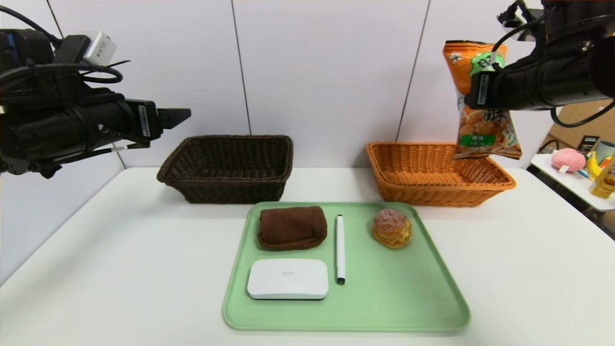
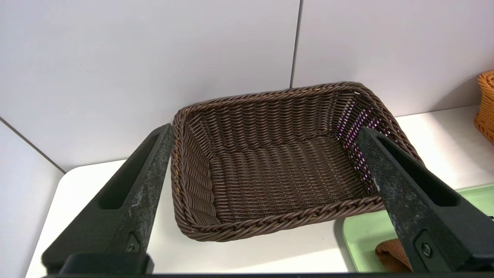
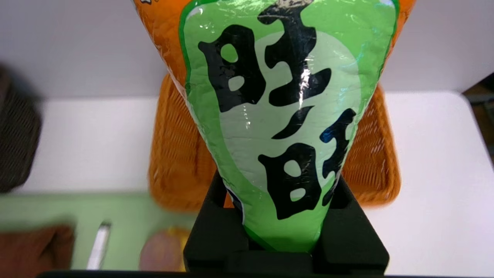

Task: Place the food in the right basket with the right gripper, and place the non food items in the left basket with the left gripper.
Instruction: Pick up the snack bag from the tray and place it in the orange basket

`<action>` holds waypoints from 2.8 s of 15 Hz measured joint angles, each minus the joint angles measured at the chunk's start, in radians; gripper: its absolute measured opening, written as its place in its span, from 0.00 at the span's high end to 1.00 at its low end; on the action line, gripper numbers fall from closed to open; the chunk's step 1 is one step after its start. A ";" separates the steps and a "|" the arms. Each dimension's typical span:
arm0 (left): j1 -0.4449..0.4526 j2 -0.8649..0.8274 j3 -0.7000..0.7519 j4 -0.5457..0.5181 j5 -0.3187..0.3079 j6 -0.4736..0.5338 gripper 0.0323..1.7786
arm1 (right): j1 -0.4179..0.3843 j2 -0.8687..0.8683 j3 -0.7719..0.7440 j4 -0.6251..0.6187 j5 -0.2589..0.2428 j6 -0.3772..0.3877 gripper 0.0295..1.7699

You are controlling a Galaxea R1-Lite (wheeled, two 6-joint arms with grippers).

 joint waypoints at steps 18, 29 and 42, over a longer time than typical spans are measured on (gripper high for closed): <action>0.000 -0.007 0.046 0.000 -0.002 -0.025 0.05 | -0.162 0.336 0.262 -0.723 0.008 -0.081 0.79; 0.001 -0.012 0.051 0.000 -0.002 -0.026 0.05 | -0.163 0.385 0.294 -0.767 0.001 -0.100 0.76; 0.002 -0.028 0.050 0.000 0.000 -0.024 0.05 | -0.162 0.291 0.377 -0.773 0.010 -0.137 0.17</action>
